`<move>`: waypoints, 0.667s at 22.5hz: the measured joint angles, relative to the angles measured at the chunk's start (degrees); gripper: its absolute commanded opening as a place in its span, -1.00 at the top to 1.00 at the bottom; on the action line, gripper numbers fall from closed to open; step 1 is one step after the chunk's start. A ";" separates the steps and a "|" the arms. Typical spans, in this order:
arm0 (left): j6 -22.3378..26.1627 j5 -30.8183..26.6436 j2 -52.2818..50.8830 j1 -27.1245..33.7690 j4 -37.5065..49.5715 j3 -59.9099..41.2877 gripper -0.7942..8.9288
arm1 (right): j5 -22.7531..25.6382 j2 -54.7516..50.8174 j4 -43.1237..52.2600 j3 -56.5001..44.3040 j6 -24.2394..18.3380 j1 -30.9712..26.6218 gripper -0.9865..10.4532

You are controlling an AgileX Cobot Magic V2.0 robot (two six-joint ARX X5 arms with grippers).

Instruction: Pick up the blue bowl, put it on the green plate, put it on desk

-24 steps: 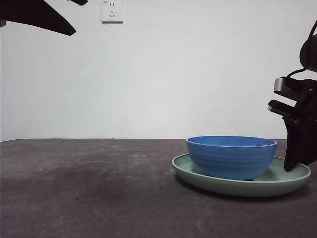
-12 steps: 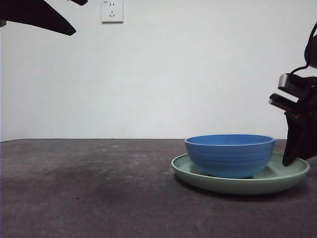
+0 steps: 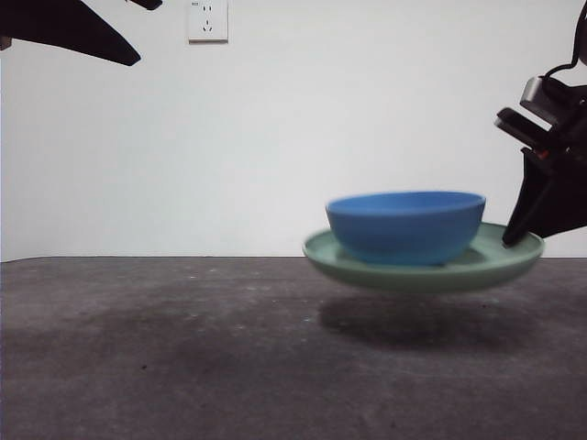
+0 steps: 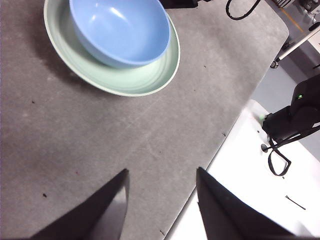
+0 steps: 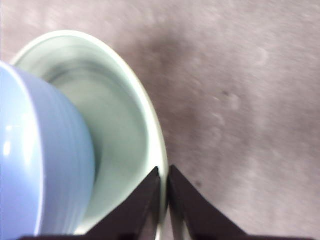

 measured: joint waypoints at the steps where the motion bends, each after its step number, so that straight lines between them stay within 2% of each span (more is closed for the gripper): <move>1: 0.00 0.00 0.00 0.00 -0.02 0.00 0.39 | -0.31 0.00 0.52 0.00 0.70 0.17 0.80; 10: 0.00 0.00 0.00 0.00 0.00 0.00 0.39 | -0.17 0.00 8.26 0.00 7.93 7.37 0.80; 15: 0.00 0.00 0.00 0.00 -0.02 0.00 0.39 | 2.10 0.02 11.39 0.00 11.45 11.58 0.80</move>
